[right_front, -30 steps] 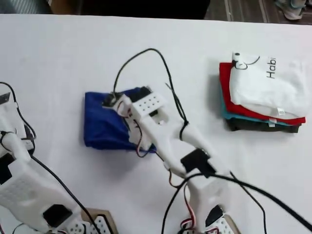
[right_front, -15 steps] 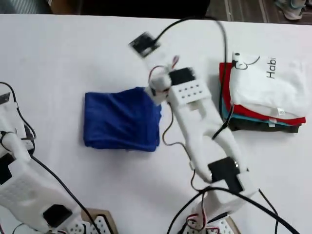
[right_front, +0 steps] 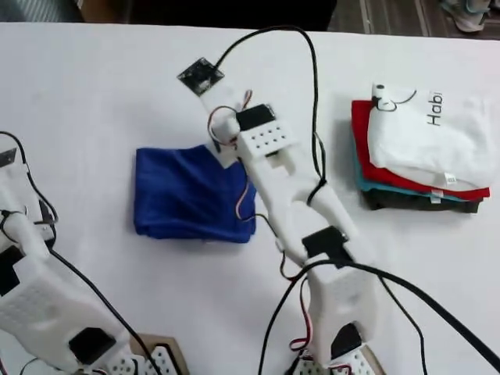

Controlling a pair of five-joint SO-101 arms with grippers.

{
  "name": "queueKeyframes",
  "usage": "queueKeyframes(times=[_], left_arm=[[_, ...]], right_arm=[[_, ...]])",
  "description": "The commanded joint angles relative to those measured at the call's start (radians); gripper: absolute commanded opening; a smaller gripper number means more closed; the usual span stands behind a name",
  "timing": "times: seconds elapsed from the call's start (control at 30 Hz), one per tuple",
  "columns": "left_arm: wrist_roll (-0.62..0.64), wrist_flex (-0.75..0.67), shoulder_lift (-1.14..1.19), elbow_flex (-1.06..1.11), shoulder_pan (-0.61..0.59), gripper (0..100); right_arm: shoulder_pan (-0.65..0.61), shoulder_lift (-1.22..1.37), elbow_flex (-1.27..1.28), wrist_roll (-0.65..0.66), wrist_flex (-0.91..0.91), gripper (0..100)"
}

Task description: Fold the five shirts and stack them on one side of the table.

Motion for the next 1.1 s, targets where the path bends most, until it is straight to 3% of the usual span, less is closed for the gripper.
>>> queueKeyframes(times=[0.0, 0.37, 0.5, 0.87, 1.07], left_arm=[[0.014, -0.006, 0.003, 0.041, 0.003, 3], [0.014, -0.006, 0.003, 0.041, 0.003, 3], [0.014, -0.006, 0.003, 0.041, 0.003, 3], [0.015, -0.006, 0.003, 0.041, 0.003, 3], [0.015, -0.006, 0.003, 0.041, 0.003, 3]], right_arm=[[0.007, 0.035, -0.066, 0.000, -0.010, 15.6], [0.035, 0.251, -0.244, 0.002, 0.050, 14.6], [0.041, 0.277, -0.333, 0.002, 0.111, 0.8], [0.042, 0.280, -0.575, 0.003, 0.203, 2.0], [0.064, 0.291, -0.571, 0.003, 0.208, 2.0]])
